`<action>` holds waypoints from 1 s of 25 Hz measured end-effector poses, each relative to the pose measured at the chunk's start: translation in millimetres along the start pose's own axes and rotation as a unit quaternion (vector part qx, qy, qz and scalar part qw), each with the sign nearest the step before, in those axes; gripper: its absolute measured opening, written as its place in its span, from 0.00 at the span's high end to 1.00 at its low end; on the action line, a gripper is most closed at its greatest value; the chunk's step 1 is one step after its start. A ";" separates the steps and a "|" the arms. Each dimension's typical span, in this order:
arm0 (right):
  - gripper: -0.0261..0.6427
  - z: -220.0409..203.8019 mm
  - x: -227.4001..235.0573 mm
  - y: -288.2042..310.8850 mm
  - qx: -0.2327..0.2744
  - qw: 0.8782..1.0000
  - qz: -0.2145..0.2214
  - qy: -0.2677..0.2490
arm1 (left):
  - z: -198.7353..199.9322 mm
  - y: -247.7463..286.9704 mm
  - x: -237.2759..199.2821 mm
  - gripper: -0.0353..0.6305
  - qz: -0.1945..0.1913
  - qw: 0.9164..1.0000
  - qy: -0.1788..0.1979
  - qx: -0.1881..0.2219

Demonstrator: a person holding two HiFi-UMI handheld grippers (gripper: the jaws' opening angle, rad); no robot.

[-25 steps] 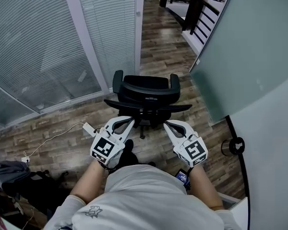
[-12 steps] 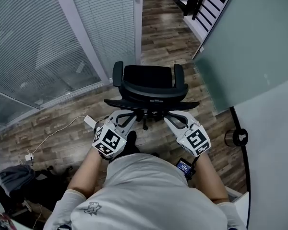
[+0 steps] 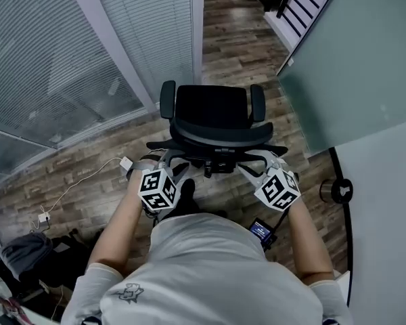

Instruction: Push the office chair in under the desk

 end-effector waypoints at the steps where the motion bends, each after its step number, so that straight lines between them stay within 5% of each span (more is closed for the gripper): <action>1: 0.75 -5.3 1.5 5.6 -0.019 1.000 0.005 -0.022 | -3.0 5.4 -1.8 0.77 -0.006 1.000 0.012 -0.014; 11: 0.69 -52.9 10.1 51.7 -0.173 0.968 0.044 -0.175 | -23.7 40.1 -9.4 0.71 -0.055 0.989 0.091 -0.099; 16: 0.70 -72.7 13.7 66.2 -0.215 0.957 0.044 -0.188 | -34.1 55.4 -12.8 0.70 -0.047 0.987 0.101 -0.119; 25: 0.80 -82.2 14.1 70.4 -0.214 0.961 0.042 -0.168 | -37.6 63.9 -16.0 0.78 -0.046 0.986 0.114 -0.114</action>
Point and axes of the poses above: the fingertips, and each gripper's own axes: y forward along the fingers, x to its right, z out of its top, the point moved 4 cm from there along -y, backward along the fingers, and after that the axes turned 6 degrees about -x, right-handed, at the moved point
